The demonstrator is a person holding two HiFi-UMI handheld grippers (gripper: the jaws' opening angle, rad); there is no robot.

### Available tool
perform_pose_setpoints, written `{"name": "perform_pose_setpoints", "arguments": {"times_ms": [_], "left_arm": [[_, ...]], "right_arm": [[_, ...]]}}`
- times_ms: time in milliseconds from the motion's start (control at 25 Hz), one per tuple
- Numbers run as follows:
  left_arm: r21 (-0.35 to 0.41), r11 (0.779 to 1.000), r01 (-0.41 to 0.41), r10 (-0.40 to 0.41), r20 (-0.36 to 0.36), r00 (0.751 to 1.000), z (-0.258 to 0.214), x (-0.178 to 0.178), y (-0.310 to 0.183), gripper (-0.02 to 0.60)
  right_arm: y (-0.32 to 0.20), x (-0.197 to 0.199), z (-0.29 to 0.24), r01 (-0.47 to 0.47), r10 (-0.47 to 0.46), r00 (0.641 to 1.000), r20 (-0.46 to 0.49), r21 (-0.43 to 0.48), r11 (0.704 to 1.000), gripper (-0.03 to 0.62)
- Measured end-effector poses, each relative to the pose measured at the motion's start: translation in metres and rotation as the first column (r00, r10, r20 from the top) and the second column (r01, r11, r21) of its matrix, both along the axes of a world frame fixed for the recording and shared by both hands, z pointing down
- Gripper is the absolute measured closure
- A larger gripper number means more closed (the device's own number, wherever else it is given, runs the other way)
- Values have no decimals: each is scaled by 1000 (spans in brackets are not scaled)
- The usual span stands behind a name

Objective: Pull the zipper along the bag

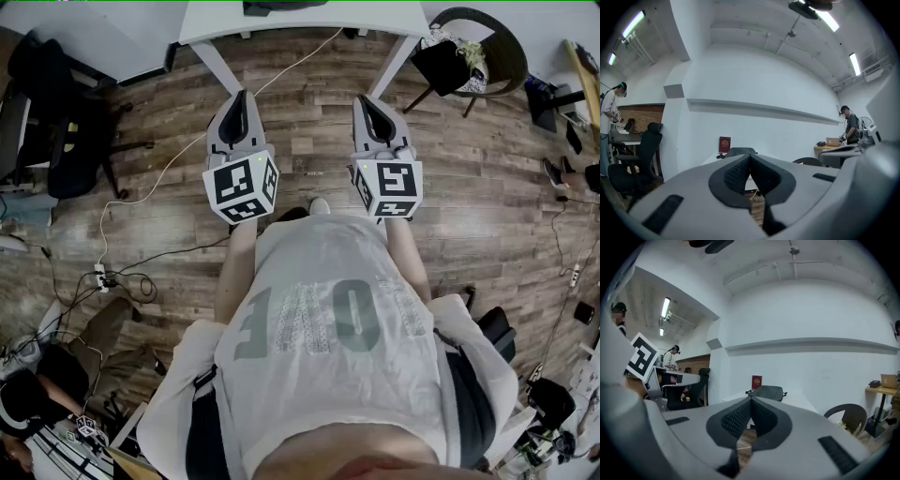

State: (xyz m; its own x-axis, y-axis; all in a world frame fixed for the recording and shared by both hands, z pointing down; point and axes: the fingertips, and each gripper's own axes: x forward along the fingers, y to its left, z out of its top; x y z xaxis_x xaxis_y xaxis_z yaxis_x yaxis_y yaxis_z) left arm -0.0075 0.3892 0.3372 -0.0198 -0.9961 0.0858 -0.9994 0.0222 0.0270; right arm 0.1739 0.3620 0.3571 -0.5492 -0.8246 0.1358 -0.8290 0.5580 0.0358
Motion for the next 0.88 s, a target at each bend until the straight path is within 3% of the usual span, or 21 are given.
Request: {"name": "perform_pose_setpoints", "arguments": {"times_ms": [440, 880], "left_arm": [[2, 1000, -29, 29, -2, 1000, 7, -5, -8, 557], [0, 1000, -16, 16, -40, 999, 15, -8, -28, 555]], "right_arm": [[-5, -8, 4, 12, -11, 1000, 2, -17, 1000, 566], [-16, 8, 29, -4, 3, 1000, -22, -77, 997, 566]]}}
